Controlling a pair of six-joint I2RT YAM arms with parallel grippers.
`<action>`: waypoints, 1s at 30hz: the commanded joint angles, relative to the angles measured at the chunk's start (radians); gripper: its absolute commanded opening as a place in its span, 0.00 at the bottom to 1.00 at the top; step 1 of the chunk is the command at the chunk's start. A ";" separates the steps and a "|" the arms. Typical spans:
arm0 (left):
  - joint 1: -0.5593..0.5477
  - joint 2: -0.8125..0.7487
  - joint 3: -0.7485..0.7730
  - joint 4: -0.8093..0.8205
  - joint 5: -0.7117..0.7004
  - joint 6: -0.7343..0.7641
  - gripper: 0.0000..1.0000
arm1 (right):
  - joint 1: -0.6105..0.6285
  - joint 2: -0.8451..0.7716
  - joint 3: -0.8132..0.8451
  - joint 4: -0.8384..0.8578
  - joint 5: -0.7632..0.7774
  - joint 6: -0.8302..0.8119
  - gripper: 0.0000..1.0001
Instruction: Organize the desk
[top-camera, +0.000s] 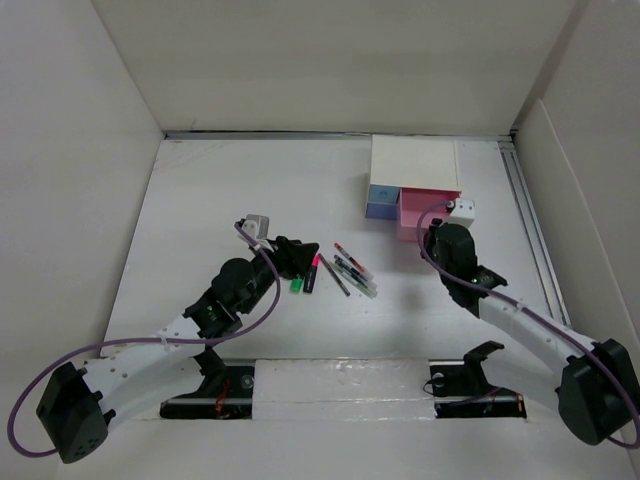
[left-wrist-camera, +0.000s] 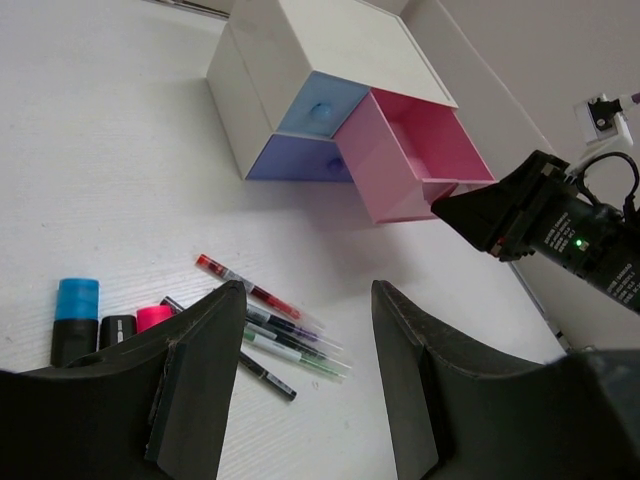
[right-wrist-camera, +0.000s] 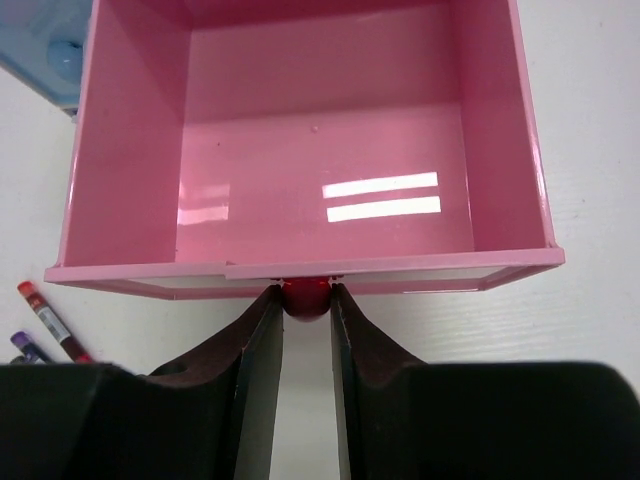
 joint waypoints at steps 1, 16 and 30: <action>0.002 -0.012 0.001 0.052 0.016 -0.005 0.49 | 0.038 -0.060 -0.018 -0.046 0.023 0.021 0.16; 0.002 -0.030 -0.002 0.040 -0.008 -0.005 0.48 | 0.072 -0.204 0.024 -0.260 0.055 0.013 0.75; 0.002 -0.139 0.035 -0.061 -0.147 -0.046 0.17 | 0.343 -0.099 0.169 -0.126 -0.098 -0.021 0.06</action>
